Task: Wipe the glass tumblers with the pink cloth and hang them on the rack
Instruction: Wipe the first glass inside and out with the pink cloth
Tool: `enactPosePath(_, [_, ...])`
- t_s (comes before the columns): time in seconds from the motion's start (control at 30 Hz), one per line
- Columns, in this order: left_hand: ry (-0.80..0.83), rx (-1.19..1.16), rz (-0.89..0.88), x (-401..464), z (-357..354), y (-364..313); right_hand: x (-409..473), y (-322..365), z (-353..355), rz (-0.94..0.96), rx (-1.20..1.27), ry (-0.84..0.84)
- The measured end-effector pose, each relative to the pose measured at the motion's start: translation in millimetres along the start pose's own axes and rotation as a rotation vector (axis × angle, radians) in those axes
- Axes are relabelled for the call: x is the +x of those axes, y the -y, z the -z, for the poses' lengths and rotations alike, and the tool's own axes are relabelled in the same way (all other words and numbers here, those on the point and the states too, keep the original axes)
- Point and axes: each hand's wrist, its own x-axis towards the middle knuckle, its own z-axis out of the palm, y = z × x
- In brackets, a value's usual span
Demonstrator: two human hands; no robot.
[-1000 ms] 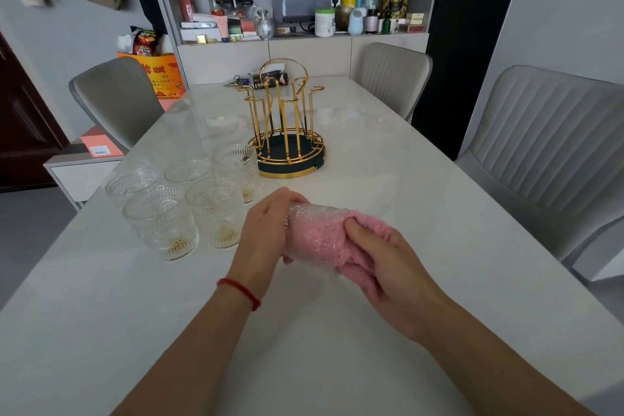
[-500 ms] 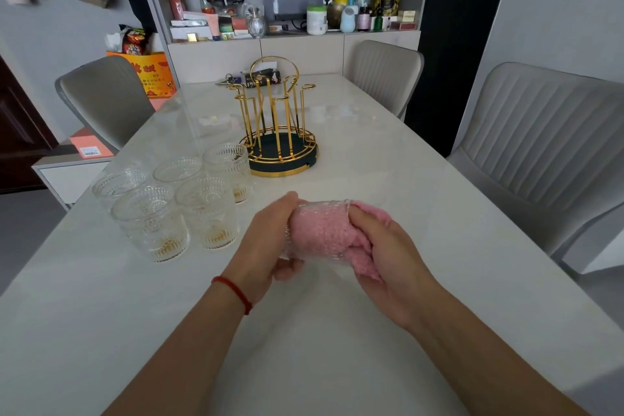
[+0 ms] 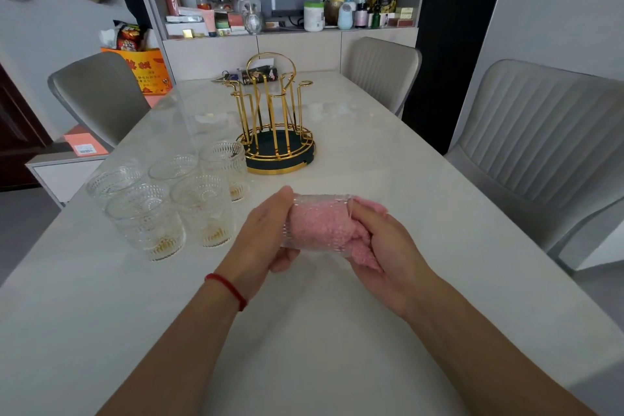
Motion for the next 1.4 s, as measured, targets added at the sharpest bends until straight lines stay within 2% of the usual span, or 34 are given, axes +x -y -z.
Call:
enactPosePath(0.07, [0.032,-0.03,-0.167,-1.7,5.1,0.7,2.5,2.8,3.8,-0.046,0.048,0.002])
enactPosePath(0.13, [0.152,-0.096,-0.239,-2.5,18.2,0.0,5.0,6.4,8.1,-0.089,0.095,0.017])
enactPosePath(0.2, [0.227,-0.164,-0.204,-2.1,25.7,0.2,5.2,7.0,9.5,-0.099,0.123,0.015])
enactPosePath(0.27, [0.236,-0.236,-0.123,-3.0,22.5,-0.4,3.5,6.1,7.9,-0.08,0.132,-0.001])
enactPosePath(0.37, [0.162,-0.104,-0.21,-2.3,20.6,1.0,5.1,4.0,8.3,-0.076,0.129,-0.019])
enactPosePath(0.5, [0.305,-0.012,-0.299,-2.9,37.3,5.3,5.2,2.5,12.2,-0.141,0.151,-0.002])
enactPosePath(0.6, [0.264,-0.008,-0.338,0.8,41.7,6.3,0.2,6.7,10.5,-0.176,0.15,-0.001])
enactPosePath(0.73, [0.162,-0.184,-0.288,4.1,43.9,12.3,-3.9,17.0,18.7,0.01,0.051,-0.127])
enactPosePath(0.9, [0.213,-0.532,-0.15,8.7,43.4,16.5,-14.9,32.7,21.4,0.305,0.062,-0.226])
enactPosePath(1.03, [0.242,-0.615,-0.136,8.5,41.2,17.6,-21.8,37.7,13.3,0.413,0.04,-0.276])
enactPosePath(1.13, [0.194,-0.721,-0.041,5.6,35.5,12.1,-27.9,40.5,6.6,0.492,-0.008,-0.339])
enactPosePath(1.3, [0.146,-0.698,-0.019,4.6,31.2,7.2,-24.3,35.9,6.0,0.536,-0.128,-0.405])
enactPosePath(1.4, [0.161,-0.595,-0.043,8.9,30.2,10.3,-17.9,11.0,-7.6,0.545,-0.302,-0.266])
